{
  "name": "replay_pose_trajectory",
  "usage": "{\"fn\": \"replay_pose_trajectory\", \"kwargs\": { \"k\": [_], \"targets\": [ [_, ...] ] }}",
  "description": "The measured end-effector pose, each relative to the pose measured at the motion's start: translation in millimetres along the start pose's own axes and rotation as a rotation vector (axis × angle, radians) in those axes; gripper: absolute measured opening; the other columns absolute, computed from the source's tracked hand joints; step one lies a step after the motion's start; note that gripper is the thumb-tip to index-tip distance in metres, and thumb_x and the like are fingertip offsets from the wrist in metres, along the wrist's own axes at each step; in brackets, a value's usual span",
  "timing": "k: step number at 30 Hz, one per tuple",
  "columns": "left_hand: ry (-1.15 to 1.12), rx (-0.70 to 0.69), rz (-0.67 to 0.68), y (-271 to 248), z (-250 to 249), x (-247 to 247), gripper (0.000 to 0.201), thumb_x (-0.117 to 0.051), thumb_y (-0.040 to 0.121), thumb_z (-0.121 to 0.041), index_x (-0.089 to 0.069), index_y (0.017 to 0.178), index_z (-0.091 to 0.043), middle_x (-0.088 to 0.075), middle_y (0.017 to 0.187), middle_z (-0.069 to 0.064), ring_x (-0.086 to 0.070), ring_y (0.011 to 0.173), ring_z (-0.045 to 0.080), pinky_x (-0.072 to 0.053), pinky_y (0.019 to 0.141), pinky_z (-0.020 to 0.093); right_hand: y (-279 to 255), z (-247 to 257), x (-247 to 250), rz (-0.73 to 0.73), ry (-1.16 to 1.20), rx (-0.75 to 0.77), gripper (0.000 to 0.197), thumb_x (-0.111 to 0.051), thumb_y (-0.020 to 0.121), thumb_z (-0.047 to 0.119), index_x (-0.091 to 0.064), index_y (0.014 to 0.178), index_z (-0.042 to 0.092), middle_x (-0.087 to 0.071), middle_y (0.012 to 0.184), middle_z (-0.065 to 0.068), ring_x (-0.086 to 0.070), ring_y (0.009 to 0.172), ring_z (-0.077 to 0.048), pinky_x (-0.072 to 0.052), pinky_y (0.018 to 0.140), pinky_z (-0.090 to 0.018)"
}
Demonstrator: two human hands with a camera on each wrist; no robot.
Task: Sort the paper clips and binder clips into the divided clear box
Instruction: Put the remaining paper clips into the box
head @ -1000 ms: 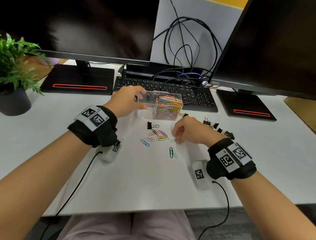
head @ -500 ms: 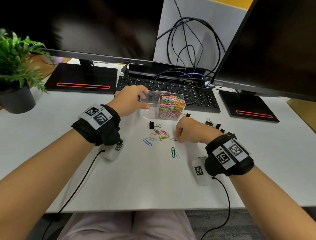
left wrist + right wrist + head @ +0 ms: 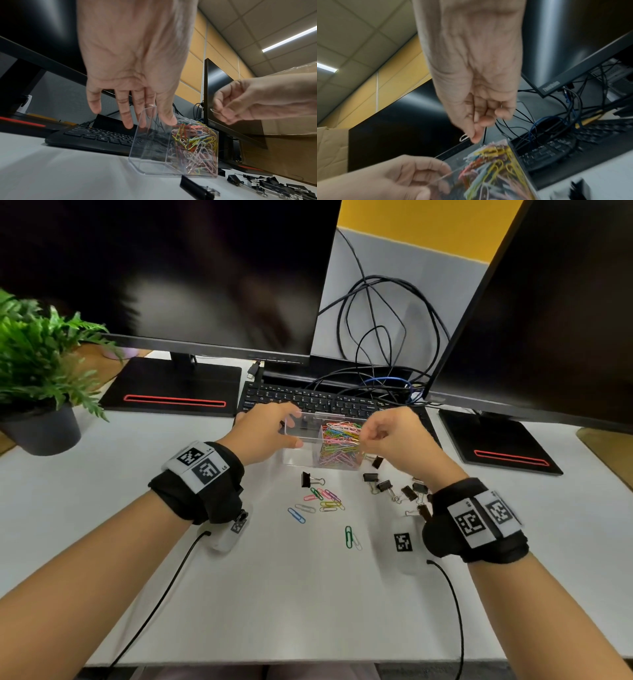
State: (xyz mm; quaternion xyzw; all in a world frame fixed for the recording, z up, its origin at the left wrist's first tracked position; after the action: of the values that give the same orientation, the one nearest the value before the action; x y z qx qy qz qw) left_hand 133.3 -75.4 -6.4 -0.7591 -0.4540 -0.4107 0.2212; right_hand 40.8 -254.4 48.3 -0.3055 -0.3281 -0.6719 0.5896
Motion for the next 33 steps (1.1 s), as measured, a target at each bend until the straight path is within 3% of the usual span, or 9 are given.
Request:
{"fn": "replay_pose_trajectory", "kwargs": {
  "k": [3,6,10,15,17,21,25,29,33],
  "targets": [
    [-0.002,-0.001,0.002,-1,-1,-1,0.053,-0.074,0.083,-0.037,-0.053,0.130,-0.027,-0.064,0.118,-0.004,-0.057,0.109,0.022,-0.040,0.102,0.052,18,-1,14,-0.131,0.019,-0.026,0.005,-0.071,0.082,0.006,-0.073,0.084,0.010,-0.067,0.077,-0.002,-0.059,0.066,-0.006,-0.043,0.059,-0.010],
    [-0.006,-0.001,0.000,-2,-1,-1,0.052,-0.073,0.083,-0.037,-0.053,0.130,-0.027,-0.063,0.119,-0.003,-0.057,0.109,0.022,-0.040,0.102,0.051,31,-4,12,-0.180,-0.007,-0.044,0.005,-0.070,0.083,0.005,-0.074,0.083,0.009,-0.070,0.084,-0.007,-0.061,0.073,-0.011,-0.044,0.062,-0.011],
    [0.005,-0.003,-0.001,-2,-2,0,0.053,-0.073,0.084,-0.038,-0.053,0.131,-0.027,-0.063,0.120,-0.004,-0.057,0.111,0.021,-0.039,0.103,0.052,33,-4,8,-0.211,-0.007,-0.030,0.009,-0.071,0.083,0.008,-0.075,0.091,0.005,-0.069,0.087,-0.006,-0.058,0.077,-0.010,-0.051,0.075,-0.023],
    [0.002,-0.002,-0.001,-1,0,-2,0.052,-0.073,0.083,-0.038,-0.053,0.131,-0.027,-0.064,0.119,-0.003,-0.057,0.110,0.022,-0.040,0.102,0.053,19,-8,18,-0.255,-0.008,-0.045,0.012,-0.075,0.080,0.017,-0.072,0.090,0.010,-0.062,0.082,0.000,-0.048,0.065,-0.001,-0.038,0.059,-0.015],
    [0.002,-0.006,-0.004,-2,-1,-1,0.052,-0.073,0.083,-0.038,-0.054,0.130,-0.027,-0.064,0.118,-0.004,-0.057,0.110,0.021,-0.040,0.102,0.051,6,-1,14,-0.151,-0.046,-0.069,0.010,-0.075,0.079,0.015,-0.071,0.081,0.007,-0.062,0.075,0.000,-0.052,0.064,-0.007,-0.042,0.061,-0.019],
    [-0.003,-0.007,0.001,-4,-3,1,0.051,-0.074,0.082,-0.037,-0.055,0.129,-0.027,-0.064,0.115,-0.005,-0.058,0.109,0.021,-0.042,0.100,0.048,-31,3,-22,0.234,-0.236,-0.163,0.017,-0.080,0.074,0.019,-0.069,0.073,0.006,-0.066,0.073,-0.004,-0.059,0.063,-0.016,-0.045,0.054,-0.022],
    [-0.014,-0.007,-0.003,-4,-4,3,0.050,-0.075,0.082,-0.036,-0.056,0.128,-0.026,-0.064,0.113,-0.005,-0.058,0.107,0.022,-0.043,0.099,0.049,-66,-11,-66,0.529,-0.380,-0.243,0.036,-0.084,0.068,0.029,-0.055,0.056,0.011,-0.057,0.039,0.005,-0.054,0.043,-0.009,-0.046,0.051,-0.022],
    [-0.003,-0.003,-0.004,-3,-3,2,0.051,-0.075,0.082,-0.037,-0.055,0.128,-0.028,-0.064,0.113,-0.005,-0.057,0.106,0.021,-0.043,0.099,0.050,-76,-21,-88,0.605,-0.369,-0.317,0.038,-0.083,0.070,0.021,-0.049,0.059,0.008,-0.053,0.033,0.003,-0.057,0.042,-0.018,-0.057,0.063,-0.032],
    [0.010,0.001,-0.004,-2,-2,1,0.051,-0.074,0.083,-0.038,-0.054,0.129,-0.028,-0.063,0.115,-0.004,-0.057,0.107,0.021,-0.042,0.100,0.050,-61,-14,-91,0.515,-0.495,-0.214,0.020,-0.074,0.070,0.005,-0.054,0.067,0.004,-0.057,0.052,-0.004,-0.059,0.055,-0.023,-0.058,0.067,-0.034]
  ]
}}
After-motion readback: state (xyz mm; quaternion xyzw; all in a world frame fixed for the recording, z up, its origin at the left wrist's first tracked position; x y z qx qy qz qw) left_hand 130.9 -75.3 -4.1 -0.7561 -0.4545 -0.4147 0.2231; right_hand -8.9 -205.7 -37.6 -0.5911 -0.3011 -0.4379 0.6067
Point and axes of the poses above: each hand's wrist, its own y-axis towards the middle knuckle, its own x-axis out of the back of the hand, z = x × y, the point moved 9 cm from there along y, towards the middle knuckle
